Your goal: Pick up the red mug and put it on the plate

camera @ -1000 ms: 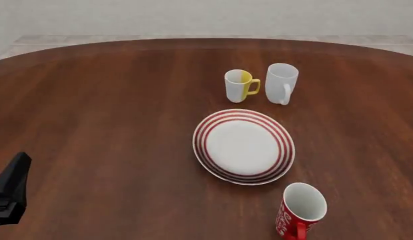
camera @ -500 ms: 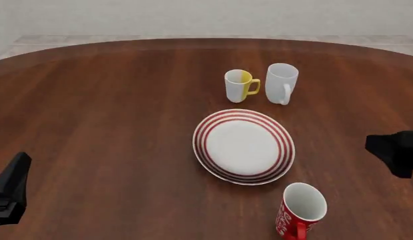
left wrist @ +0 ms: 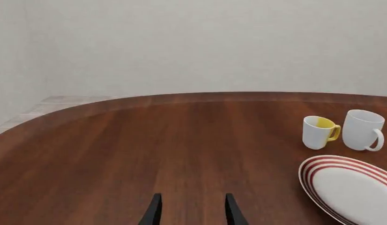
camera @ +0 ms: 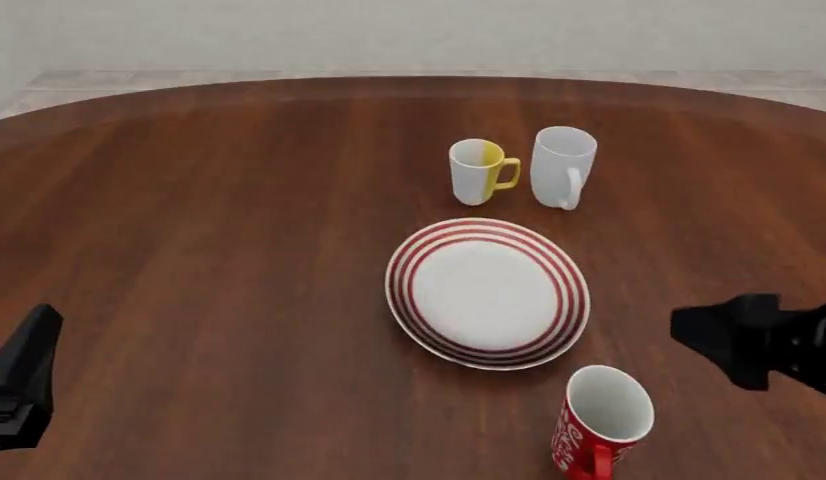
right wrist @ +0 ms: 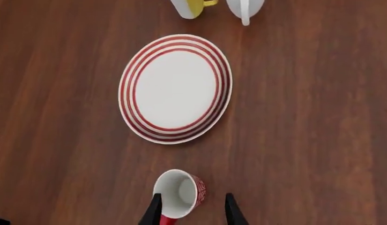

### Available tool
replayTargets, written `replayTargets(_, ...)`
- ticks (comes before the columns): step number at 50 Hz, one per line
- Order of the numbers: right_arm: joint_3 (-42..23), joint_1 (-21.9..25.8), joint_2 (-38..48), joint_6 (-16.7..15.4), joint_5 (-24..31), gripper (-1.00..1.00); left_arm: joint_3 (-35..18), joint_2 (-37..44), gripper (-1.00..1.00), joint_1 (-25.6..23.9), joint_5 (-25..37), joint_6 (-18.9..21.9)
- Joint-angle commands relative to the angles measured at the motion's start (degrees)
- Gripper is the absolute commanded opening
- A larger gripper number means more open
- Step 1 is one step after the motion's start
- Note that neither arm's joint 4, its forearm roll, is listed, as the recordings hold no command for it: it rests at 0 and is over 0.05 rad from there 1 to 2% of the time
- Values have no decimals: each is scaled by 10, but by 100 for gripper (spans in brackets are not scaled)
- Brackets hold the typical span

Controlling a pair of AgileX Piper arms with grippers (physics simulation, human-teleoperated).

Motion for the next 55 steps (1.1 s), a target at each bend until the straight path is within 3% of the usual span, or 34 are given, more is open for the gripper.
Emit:
replayTargets(1, 14, 33, 7, 21, 2, 100, 0, 0, 100, 0, 0, 0)
replayTargets(9, 29, 59, 25, 43, -14, 100, 0, 0, 100, 0, 0, 0)
replayTargets(10, 33, 81, 35, 63, -22, 100, 0, 0, 100, 0, 0, 0)
replayTargets(14, 37, 77, 30, 59, -20, 100, 0, 0, 100, 0, 0, 0)
replayTargets(31, 90, 140, 48, 148, -55, 100, 0, 0, 100, 0, 0, 0)
replayTargets(37, 92, 126, 23, 144, -32, 100, 0, 0, 100, 0, 0, 0)
replayTargets(44, 109, 127, 3, 161, -22, 100, 0, 0, 100, 0, 0, 0)
replayTargets(55, 161, 156, 18, 212, -63, 100, 0, 0, 100, 0, 0, 0)
